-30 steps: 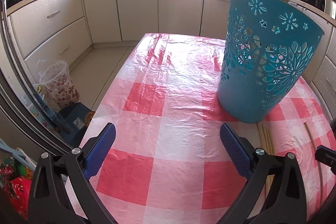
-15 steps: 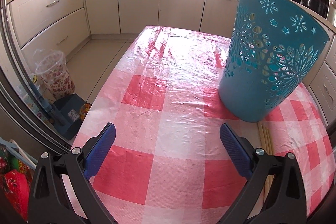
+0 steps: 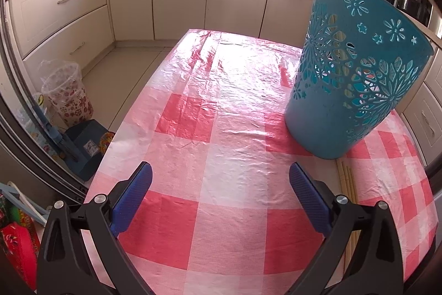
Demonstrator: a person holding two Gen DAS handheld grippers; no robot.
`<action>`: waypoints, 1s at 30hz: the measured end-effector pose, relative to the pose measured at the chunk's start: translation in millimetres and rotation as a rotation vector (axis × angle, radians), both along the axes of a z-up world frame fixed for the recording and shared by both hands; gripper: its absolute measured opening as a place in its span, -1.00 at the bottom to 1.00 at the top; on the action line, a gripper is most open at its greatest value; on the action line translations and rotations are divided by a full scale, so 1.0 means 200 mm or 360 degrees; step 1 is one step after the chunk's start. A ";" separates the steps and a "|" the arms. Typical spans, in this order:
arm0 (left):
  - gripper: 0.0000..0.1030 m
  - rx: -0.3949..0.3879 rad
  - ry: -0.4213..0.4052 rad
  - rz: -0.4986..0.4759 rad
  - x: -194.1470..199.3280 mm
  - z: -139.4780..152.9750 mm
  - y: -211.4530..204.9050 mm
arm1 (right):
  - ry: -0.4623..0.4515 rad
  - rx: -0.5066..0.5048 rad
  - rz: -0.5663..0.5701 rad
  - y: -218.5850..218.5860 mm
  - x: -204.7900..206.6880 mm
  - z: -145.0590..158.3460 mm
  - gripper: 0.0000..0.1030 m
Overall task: Organize utensils
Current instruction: 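Lift the right tool's stick over the teal cup and open the right tool, then move both tools back down to the remaining wooden sticks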
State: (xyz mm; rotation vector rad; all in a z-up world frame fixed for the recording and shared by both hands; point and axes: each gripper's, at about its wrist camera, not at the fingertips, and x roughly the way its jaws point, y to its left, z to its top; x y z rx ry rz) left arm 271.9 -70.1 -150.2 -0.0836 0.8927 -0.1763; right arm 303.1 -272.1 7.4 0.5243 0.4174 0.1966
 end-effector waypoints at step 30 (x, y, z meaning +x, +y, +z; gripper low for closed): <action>0.85 0.0002 0.0063 0.0006 0.03 -0.03 -0.01 | 0.0767 -0.0733 -0.0047 -0.03 -0.58 -0.66 0.38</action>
